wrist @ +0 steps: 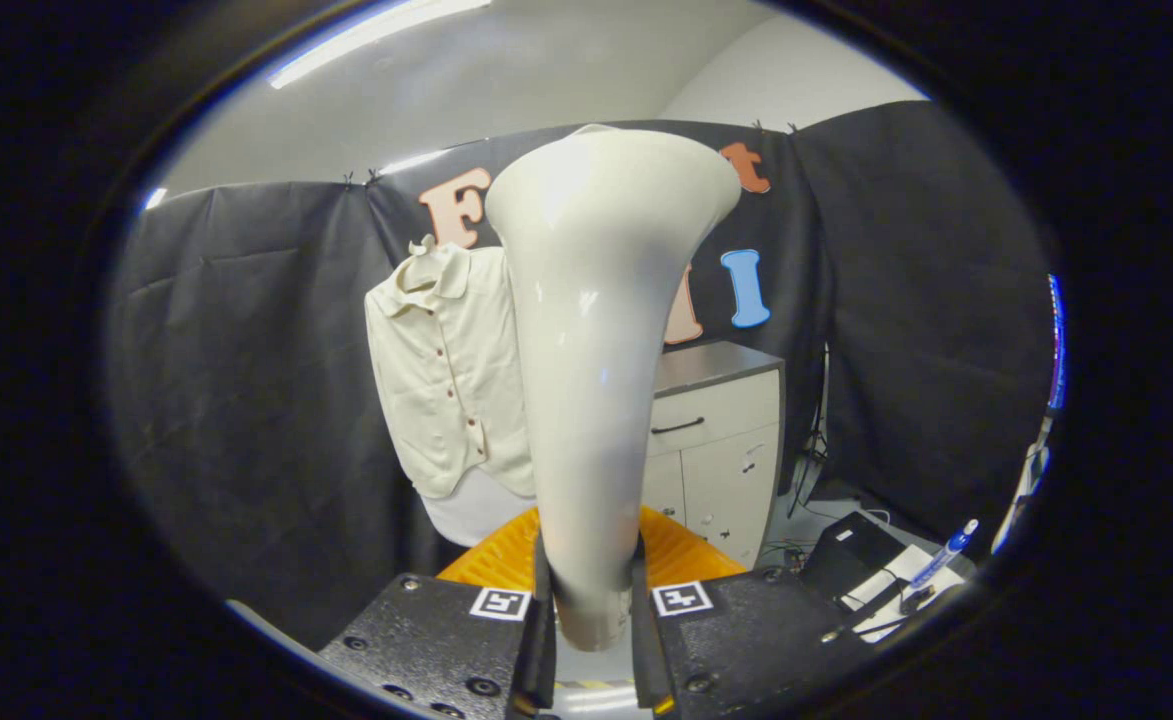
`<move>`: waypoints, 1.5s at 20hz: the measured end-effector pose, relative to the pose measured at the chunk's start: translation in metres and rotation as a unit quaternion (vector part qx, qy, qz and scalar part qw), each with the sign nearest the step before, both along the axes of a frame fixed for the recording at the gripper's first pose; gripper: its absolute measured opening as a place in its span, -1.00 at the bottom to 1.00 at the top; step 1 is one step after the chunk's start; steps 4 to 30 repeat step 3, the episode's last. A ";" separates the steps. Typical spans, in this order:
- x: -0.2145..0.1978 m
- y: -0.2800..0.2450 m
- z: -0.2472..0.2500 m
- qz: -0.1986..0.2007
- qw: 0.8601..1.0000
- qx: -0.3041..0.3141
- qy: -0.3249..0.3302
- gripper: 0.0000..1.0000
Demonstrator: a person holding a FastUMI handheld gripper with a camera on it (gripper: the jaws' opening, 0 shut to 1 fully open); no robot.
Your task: Iron the clothes twice with a garment steamer, once on the left side and once on the right side.
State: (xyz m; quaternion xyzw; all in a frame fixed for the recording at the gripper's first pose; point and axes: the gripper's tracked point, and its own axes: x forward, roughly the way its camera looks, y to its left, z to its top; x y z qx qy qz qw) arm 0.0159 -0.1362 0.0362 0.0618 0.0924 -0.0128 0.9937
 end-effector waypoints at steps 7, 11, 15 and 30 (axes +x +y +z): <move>0.005 0.011 0.002 0.002 1.000 0.007 0.000 -0.39; 0.005 0.011 0.002 0.002 1.000 0.007 0.000 -0.39; 0.005 0.011 0.002 0.002 1.000 0.007 0.000 -0.39; 0.005 0.011 0.002 0.002 1.000 0.007 0.000 -0.39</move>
